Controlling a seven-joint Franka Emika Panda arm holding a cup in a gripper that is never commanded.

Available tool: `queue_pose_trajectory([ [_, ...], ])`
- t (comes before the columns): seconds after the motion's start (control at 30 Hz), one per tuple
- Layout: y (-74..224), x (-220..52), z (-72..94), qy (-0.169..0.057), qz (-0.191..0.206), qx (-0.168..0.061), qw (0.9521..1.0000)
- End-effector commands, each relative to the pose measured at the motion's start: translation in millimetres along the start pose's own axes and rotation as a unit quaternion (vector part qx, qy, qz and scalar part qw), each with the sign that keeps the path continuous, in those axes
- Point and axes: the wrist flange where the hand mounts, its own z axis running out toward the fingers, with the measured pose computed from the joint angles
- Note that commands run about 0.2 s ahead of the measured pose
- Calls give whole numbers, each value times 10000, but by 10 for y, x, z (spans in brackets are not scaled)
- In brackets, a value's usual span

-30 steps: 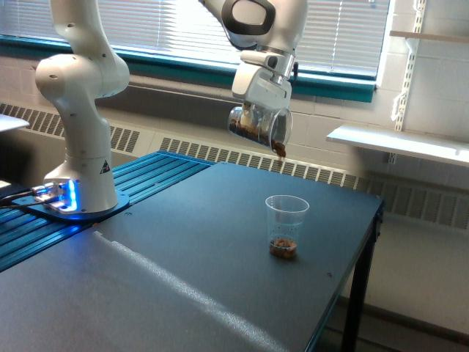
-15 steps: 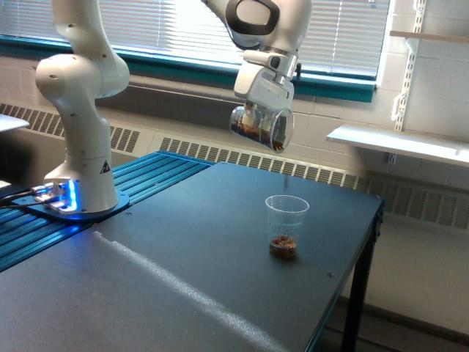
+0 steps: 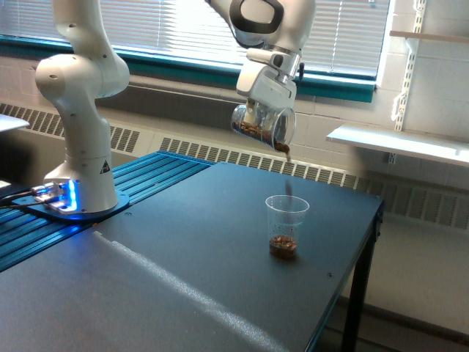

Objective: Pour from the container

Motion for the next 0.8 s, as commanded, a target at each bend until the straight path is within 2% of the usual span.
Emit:
queue_pose_trajectory([
  [0.03,-32,-10,-41,47,32,-61,10000],
  [0.8,-55,8,-74,78,62,-259,9996],
])
